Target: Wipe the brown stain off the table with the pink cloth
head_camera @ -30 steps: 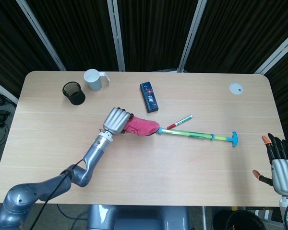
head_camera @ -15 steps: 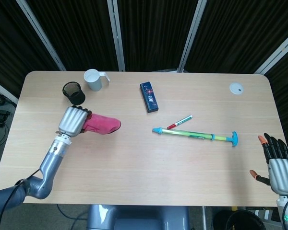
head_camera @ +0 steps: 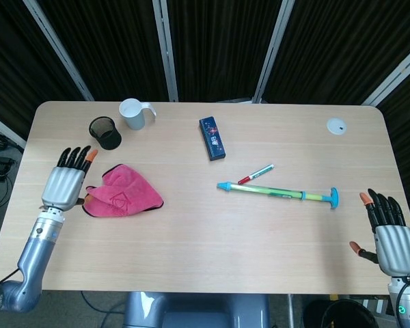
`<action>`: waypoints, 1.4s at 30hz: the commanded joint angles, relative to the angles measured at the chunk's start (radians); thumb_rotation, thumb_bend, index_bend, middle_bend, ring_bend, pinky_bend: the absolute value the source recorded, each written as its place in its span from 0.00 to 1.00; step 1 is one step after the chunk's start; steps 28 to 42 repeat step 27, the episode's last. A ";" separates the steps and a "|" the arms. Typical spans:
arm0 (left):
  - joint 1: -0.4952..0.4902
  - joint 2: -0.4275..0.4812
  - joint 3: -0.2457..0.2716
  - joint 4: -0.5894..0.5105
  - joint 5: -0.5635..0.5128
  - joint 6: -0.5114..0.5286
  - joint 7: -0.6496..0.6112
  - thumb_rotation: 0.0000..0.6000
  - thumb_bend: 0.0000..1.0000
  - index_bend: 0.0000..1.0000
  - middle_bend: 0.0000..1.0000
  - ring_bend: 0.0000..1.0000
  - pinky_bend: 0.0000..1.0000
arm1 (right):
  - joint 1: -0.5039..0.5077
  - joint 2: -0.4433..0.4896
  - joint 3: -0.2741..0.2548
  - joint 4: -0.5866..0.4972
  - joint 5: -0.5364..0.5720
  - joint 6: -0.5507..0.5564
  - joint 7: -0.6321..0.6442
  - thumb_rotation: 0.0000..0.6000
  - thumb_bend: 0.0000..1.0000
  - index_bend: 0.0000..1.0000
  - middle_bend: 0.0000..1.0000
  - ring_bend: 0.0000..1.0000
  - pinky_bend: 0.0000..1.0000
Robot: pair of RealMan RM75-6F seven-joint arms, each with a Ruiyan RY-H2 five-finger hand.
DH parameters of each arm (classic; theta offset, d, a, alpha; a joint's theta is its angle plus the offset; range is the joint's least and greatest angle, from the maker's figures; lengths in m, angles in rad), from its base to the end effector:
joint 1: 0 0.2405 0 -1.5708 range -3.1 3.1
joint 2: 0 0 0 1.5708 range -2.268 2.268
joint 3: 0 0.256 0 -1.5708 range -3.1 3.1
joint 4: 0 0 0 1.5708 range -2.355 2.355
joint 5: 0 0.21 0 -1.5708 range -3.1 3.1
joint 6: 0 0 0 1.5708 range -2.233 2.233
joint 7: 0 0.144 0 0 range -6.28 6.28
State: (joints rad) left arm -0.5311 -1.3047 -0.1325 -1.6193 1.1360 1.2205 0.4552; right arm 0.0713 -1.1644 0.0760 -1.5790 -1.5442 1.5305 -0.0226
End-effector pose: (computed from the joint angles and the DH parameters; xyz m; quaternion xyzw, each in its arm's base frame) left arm -0.2259 0.3138 0.0847 -0.6810 -0.3244 -0.3300 0.5675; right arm -0.3056 -0.1820 0.1549 0.5914 -0.3588 0.4116 0.5933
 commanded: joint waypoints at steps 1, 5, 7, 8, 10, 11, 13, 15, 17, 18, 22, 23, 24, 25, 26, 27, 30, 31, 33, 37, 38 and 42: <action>0.094 0.065 0.030 -0.087 0.045 0.108 -0.065 1.00 0.00 0.04 0.00 0.00 0.00 | 0.002 0.000 -0.001 0.002 -0.003 -0.001 0.001 1.00 0.00 0.00 0.00 0.00 0.00; 0.210 0.095 0.104 -0.108 0.149 0.246 -0.124 1.00 0.00 0.01 0.00 0.00 0.00 | 0.003 -0.002 -0.002 0.005 -0.011 0.003 0.002 1.00 0.00 0.00 0.00 0.00 0.00; 0.248 0.102 0.136 -0.089 0.209 0.294 -0.139 1.00 0.00 0.00 0.00 0.00 0.00 | 0.004 -0.004 -0.003 0.007 -0.018 0.008 -0.001 1.00 0.00 0.00 0.00 0.00 0.00; 0.264 0.102 0.146 -0.083 0.232 0.315 -0.152 1.00 0.00 0.00 0.00 0.00 0.00 | 0.004 -0.005 -0.004 0.007 -0.022 0.010 -0.003 1.00 0.00 0.00 0.00 0.00 0.00; 0.300 0.102 0.166 -0.073 0.283 0.363 -0.199 1.00 0.00 0.00 0.00 0.00 0.00 | 0.004 -0.007 -0.006 0.005 -0.028 0.013 -0.010 1.00 0.00 0.00 0.00 0.00 0.00; 0.316 0.101 0.174 -0.062 0.305 0.383 -0.218 1.00 0.00 0.00 0.00 0.00 0.00 | 0.004 -0.008 -0.007 0.005 -0.030 0.014 -0.014 1.00 0.00 0.00 0.00 0.00 0.00; 0.351 0.095 0.197 -0.023 0.345 0.418 -0.252 1.00 0.00 0.00 0.00 0.00 0.00 | 0.005 -0.011 -0.008 0.006 -0.036 0.016 -0.018 1.00 0.00 0.00 0.00 0.00 0.00; 0.372 0.095 0.220 0.009 0.351 0.409 -0.271 1.00 0.00 0.00 0.00 0.00 0.00 | 0.007 -0.014 -0.007 0.006 -0.040 0.020 -0.017 1.00 0.00 0.00 0.00 0.00 0.00; 0.379 0.102 0.228 0.012 0.339 0.386 -0.281 1.00 0.00 0.00 0.00 0.00 0.00 | 0.007 -0.016 -0.007 0.008 -0.043 0.022 -0.015 1.00 0.00 0.00 0.00 0.00 0.00; 0.380 0.106 0.229 0.009 0.330 0.373 -0.285 1.00 0.00 0.00 0.00 0.00 0.00 | 0.008 -0.017 -0.007 0.009 -0.044 0.022 -0.014 1.00 0.00 0.00 0.00 0.00 0.00; 0.391 0.125 0.212 -0.009 0.331 0.374 -0.296 1.00 0.00 0.00 0.00 0.00 0.00 | 0.010 -0.020 -0.010 0.015 -0.047 0.020 -0.012 1.00 0.00 0.00 0.00 0.00 0.00; 0.395 0.125 0.212 -0.005 0.343 0.381 -0.303 1.00 0.00 0.00 0.00 0.00 0.00 | 0.009 -0.020 -0.010 0.016 -0.047 0.020 -0.010 1.00 0.00 0.00 0.00 0.00 0.00; 0.400 0.126 0.212 0.000 0.355 0.385 -0.310 1.00 0.00 0.00 0.00 0.00 0.00 | 0.009 -0.020 -0.010 0.017 -0.046 0.020 -0.009 1.00 0.00 0.00 0.00 0.00 0.00; 0.402 0.127 0.213 0.003 0.363 0.387 -0.316 1.00 0.00 0.00 0.00 0.00 0.00 | 0.009 -0.020 -0.010 0.018 -0.044 0.020 -0.008 1.00 0.00 0.00 0.00 0.00 0.00; 0.405 0.127 0.213 0.006 0.370 0.387 -0.320 1.00 0.00 0.00 0.00 0.00 0.00 | 0.009 -0.020 -0.010 0.018 -0.043 0.019 -0.008 1.00 0.00 0.00 0.00 0.00 0.00; 0.407 0.127 0.213 0.008 0.375 0.387 -0.323 1.00 0.00 0.00 0.00 0.00 0.00 | 0.009 -0.019 -0.010 0.018 -0.043 0.020 -0.007 1.00 0.00 0.00 0.00 0.00 0.00; 0.407 0.127 0.213 0.008 0.375 0.387 -0.323 1.00 0.00 0.00 0.00 0.00 0.00 | 0.009 -0.019 -0.010 0.018 -0.043 0.020 -0.007 1.00 0.00 0.00 0.00 0.00 0.00; 0.407 0.127 0.213 0.008 0.375 0.387 -0.323 1.00 0.00 0.00 0.00 0.00 0.00 | 0.009 -0.019 -0.010 0.018 -0.043 0.020 -0.007 1.00 0.00 0.00 0.00 0.00 0.00; 0.407 0.127 0.213 0.008 0.375 0.387 -0.323 1.00 0.00 0.00 0.00 0.00 0.00 | 0.009 -0.019 -0.010 0.018 -0.043 0.020 -0.007 1.00 0.00 0.00 0.00 0.00 0.00; 0.407 0.127 0.213 0.008 0.375 0.387 -0.323 1.00 0.00 0.00 0.00 0.00 0.00 | 0.009 -0.019 -0.010 0.018 -0.043 0.020 -0.007 1.00 0.00 0.00 0.00 0.00 0.00; 0.407 0.127 0.213 0.008 0.375 0.387 -0.323 1.00 0.00 0.00 0.00 0.00 0.00 | 0.009 -0.019 -0.010 0.018 -0.043 0.020 -0.007 1.00 0.00 0.00 0.00 0.00 0.00; 0.407 0.127 0.213 0.008 0.375 0.387 -0.323 1.00 0.00 0.00 0.00 0.00 0.00 | 0.009 -0.019 -0.010 0.018 -0.043 0.020 -0.007 1.00 0.00 0.00 0.00 0.00 0.00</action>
